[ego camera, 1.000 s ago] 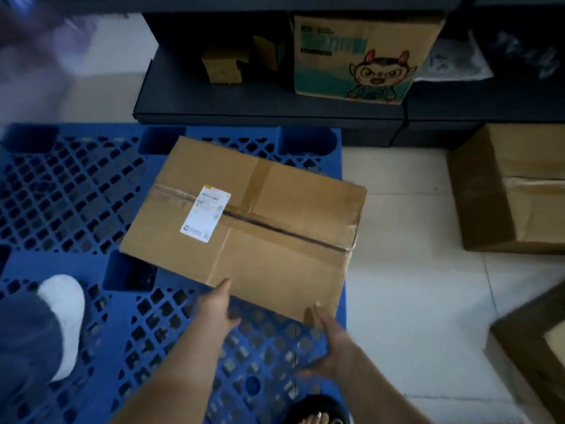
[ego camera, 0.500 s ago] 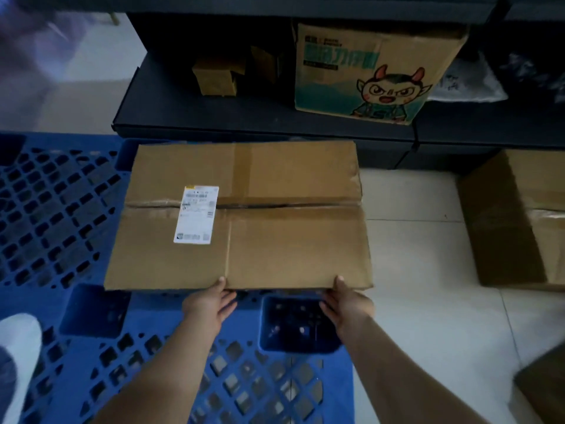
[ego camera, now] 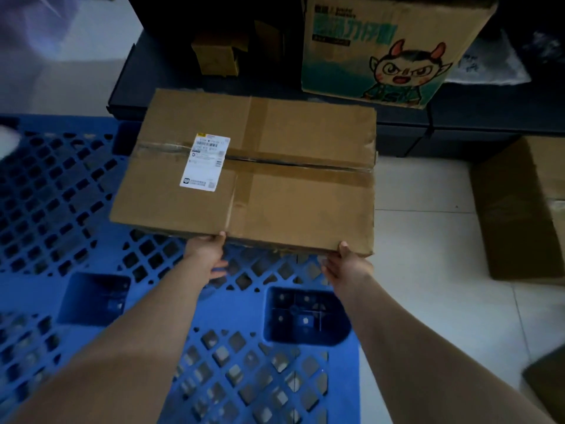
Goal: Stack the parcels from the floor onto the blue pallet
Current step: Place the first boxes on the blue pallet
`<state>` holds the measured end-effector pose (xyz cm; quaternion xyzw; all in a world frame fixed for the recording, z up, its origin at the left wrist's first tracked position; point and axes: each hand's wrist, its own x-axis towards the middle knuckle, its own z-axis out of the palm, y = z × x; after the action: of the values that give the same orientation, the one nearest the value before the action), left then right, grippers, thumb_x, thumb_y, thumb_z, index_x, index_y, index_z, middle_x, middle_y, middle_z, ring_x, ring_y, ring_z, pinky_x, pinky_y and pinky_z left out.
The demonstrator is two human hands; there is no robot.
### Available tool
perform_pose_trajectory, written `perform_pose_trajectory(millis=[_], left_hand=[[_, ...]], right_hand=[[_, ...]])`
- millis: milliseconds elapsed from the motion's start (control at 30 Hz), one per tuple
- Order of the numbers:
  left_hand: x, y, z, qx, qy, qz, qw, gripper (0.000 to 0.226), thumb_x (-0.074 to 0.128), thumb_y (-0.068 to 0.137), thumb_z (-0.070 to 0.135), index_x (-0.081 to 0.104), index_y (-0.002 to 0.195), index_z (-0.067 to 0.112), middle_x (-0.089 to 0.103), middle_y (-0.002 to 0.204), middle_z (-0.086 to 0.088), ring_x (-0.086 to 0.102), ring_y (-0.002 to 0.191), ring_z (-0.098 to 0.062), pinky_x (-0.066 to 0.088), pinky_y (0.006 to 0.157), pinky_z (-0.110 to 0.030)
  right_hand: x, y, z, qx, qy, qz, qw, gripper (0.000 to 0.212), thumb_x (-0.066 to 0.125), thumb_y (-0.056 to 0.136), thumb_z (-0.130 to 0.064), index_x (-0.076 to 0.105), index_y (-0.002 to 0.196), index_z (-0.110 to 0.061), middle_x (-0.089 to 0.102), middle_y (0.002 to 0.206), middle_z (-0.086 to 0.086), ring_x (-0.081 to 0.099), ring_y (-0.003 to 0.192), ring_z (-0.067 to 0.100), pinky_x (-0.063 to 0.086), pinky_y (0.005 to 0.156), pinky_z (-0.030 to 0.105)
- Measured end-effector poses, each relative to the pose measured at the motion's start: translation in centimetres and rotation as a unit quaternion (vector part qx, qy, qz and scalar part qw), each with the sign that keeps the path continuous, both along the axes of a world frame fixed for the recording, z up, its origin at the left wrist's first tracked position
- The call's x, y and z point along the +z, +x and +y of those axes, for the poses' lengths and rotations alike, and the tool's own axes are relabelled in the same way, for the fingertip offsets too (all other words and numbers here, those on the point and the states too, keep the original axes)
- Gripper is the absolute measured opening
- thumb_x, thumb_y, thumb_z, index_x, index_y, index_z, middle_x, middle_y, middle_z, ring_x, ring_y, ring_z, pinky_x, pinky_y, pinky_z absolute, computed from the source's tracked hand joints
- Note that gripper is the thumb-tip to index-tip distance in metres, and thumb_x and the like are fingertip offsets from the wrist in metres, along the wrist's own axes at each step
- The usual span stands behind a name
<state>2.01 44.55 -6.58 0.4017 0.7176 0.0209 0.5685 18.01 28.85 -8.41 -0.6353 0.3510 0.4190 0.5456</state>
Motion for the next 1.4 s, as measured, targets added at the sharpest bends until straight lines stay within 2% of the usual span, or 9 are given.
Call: perform_pose_trajectory(millis=[100, 267, 367, 467, 600, 667, 867, 1033, 1400], left_hand=[[3.0, 0.1, -1.1, -0.043, -0.045, -0.015, 0.998, 0.043, 0.05, 0.097, 0.026, 0.044, 0.137, 0.013, 0.051, 0.137, -0.018, 0.058, 0.116, -0.035, 0.049, 0.086, -0.045], [10.8, 2.0, -3.5, -0.117, 0.002, -0.029, 0.993, 0.038, 0.049, 0.097, 0.025, 0.045, 0.132, 0.01, 0.059, 0.12, -0.018, 0.06, 0.101, -0.03, 0.048, 0.084, -0.042], [17.3, 2.7, -6.4, -0.196, 0.015, -0.057, 0.979, 0.033, 0.051, 0.096, 0.026, 0.049, 0.126, 0.012, 0.06, 0.115, -0.014, 0.061, 0.096, -0.025, 0.051, 0.082, -0.039], [23.8, 1.7, -10.6, -0.283, 0.063, -0.057, 0.955, 0.021, 0.051, 0.096, 0.026, 0.056, 0.112, 0.014, 0.062, 0.102, -0.01, 0.062, 0.084, -0.021, 0.053, 0.074, -0.035], [31.1, -1.5, -16.3, -0.37, 0.136, -0.032, 0.918, 0.015, 0.051, 0.096, 0.025, 0.057, 0.104, 0.015, 0.06, 0.088, -0.004, 0.062, 0.087, -0.023, 0.052, 0.082, -0.036], [36.4, -3.5, -20.0, -0.405, 0.165, -0.031, 0.899, 0.019, 0.051, 0.096, 0.025, 0.059, 0.107, 0.013, 0.06, 0.085, -0.005, 0.061, 0.085, -0.023, 0.052, 0.083, -0.036], [57.0, -8.2, -33.1, -0.532, 0.296, -0.045, 0.792, 0.027, 0.052, 0.095, 0.027, 0.066, 0.104, 0.006, 0.065, 0.087, -0.013, 0.061, 0.075, -0.025, 0.046, 0.06, -0.026], [70.8, -12.2, -44.4, -0.597, 0.409, -0.079, 0.685, 0.03, 0.055, 0.093, 0.029, 0.067, 0.11, 0.008, 0.068, 0.104, -0.012, 0.064, 0.098, -0.028, 0.052, 0.091, -0.036], [70.2, -16.2, -61.5, -0.755, 0.397, -0.009, 0.522, 0.03, 0.058, 0.09, 0.032, 0.065, 0.111, 0.012, 0.064, 0.113, -0.007, 0.059, 0.096, -0.021, 0.044, 0.077, -0.03]], right_hand=[[2.6, 1.1, -2.1, 0.12, -0.064, -0.058, 0.989, 0.02, 0.042, 0.096, -0.008, 0.059, 0.104, 0.001, 0.06, 0.074, 0.016, 0.058, 0.066, 0.03, 0.051, 0.067, 0.039], [10.2, 3.0, -6.3, 0.313, -0.12, -0.217, 0.917, 0.048, 0.038, 0.09, 0.001, 0.048, 0.136, -0.008, 0.061, 0.123, 0.018, 0.062, 0.104, 0.034, 0.05, 0.091, 0.04], [16.1, 2.3, -9.8, 0.452, -0.133, -0.179, 0.864, 0.036, 0.04, 0.093, -0.003, 0.054, 0.126, 0.002, 0.063, 0.105, 0.019, 0.063, 0.091, 0.031, 0.051, 0.08, 0.036], [23.3, -0.1, -13.8, 0.567, -0.155, -0.199, 0.784, 0.033, 0.045, 0.095, -0.009, 0.055, 0.124, 0.001, 0.059, 0.1, 0.014, 0.059, 0.084, 0.028, 0.05, 0.063, 0.031], [33.0, -4.0, -20.2, 0.7, -0.233, -0.298, 0.605, 0.041, 0.044, 0.098, -0.023, 0.05, 0.134, -0.004, 0.051, 0.138, 0.014, 0.05, 0.125, 0.029, 0.041, 0.101, 0.031], [39.0, -6.4, -25.2, 0.715, -0.247, -0.315, 0.573, 0.043, 0.049, 0.096, -0.025, 0.05, 0.135, -0.007, 0.05, 0.139, 0.012, 0.048, 0.127, 0.028, 0.039, 0.103, 0.032], [59.3, -12.1, -41.0, 0.66, -0.31, -0.367, 0.577, 0.038, 0.057, 0.091, -0.028, 0.059, 0.124, -0.011, 0.06, 0.126, 0.01, 0.057, 0.113, 0.028, 0.047, 0.094, 0.034], [72.7, -17.4, -53.1, 0.556, -0.373, -0.436, 0.602, 0.039, 0.056, 0.092, -0.027, 0.059, 0.126, -0.009, 0.061, 0.125, 0.01, 0.058, 0.113, 0.028, 0.048, 0.094, 0.034], [73.2, -28.2, -70.0, 0.54, -0.364, -0.292, 0.7, 0.047, 0.061, 0.089, -0.027, 0.05, 0.132, -0.013, 0.06, 0.118, 0.009, 0.064, 0.092, 0.025, 0.053, 0.072, 0.033]])
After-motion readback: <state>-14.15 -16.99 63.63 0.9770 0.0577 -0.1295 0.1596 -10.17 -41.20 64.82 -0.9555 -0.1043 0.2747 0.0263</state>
